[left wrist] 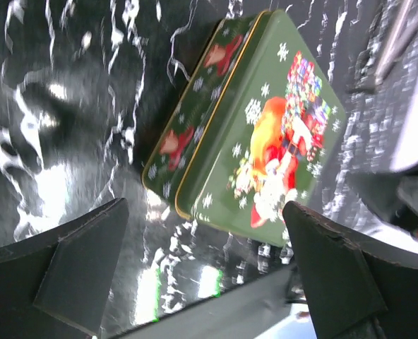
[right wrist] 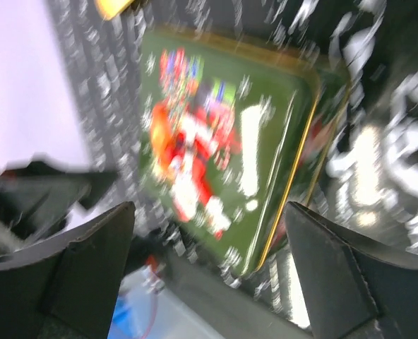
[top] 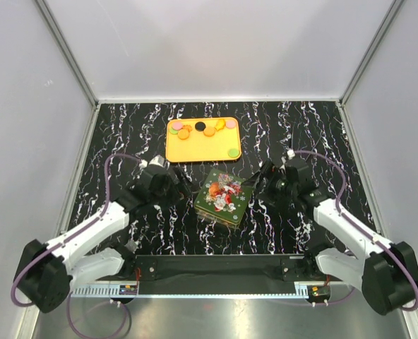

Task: Pack the cookies

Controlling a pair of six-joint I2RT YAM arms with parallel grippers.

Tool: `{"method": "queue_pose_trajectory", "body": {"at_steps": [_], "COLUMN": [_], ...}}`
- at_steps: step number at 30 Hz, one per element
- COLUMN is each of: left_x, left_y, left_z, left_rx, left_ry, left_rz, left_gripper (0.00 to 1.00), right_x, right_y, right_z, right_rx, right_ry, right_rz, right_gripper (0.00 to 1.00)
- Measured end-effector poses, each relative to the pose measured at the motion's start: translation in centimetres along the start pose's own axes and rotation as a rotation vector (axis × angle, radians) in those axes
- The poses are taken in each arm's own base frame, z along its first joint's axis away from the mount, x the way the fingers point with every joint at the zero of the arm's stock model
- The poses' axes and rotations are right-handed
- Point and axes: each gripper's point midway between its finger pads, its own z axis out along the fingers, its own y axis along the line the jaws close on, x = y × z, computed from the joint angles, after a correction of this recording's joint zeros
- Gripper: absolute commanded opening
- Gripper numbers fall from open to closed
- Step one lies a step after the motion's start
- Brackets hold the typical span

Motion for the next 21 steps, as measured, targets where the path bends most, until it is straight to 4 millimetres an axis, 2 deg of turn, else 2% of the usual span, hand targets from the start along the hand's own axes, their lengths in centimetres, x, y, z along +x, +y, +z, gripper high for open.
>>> {"method": "queue_pose_trajectory", "body": {"at_steps": [2, 4, 9, 14, 21], "left_x": [0.9, 2.2, 5.5, 6.0, 5.8], "left_y": [0.3, 0.1, -2.4, -3.0, -3.6], "left_z": [-0.4, -0.4, 0.6, 1.7, 2.5], "left_rx": [0.017, 0.025, 0.077, 0.079, 0.098], "left_ry": [-0.001, 0.017, 0.078, 0.079, 0.067], "left_rz": [-0.057, -0.085, -0.083, -0.111, -0.134], "left_gripper": [0.99, 0.99, 0.99, 0.99, 0.99], "right_x": [-1.4, -2.9, -5.4, -5.4, -4.8], "right_y": [-0.4, -0.7, -2.6, -4.0, -3.5], "right_z": [0.7, 2.2, 6.7, 9.3, 9.8], "right_rx": [0.054, 0.107, 0.21, 0.221, 0.152], "right_ry": [-0.027, -0.03, -0.004, 0.048, 0.062], "right_rz": [-0.053, -0.109, -0.225, -0.273, -0.287], "right_gripper": [0.97, 0.98, 0.99, 0.98, 0.97]}}
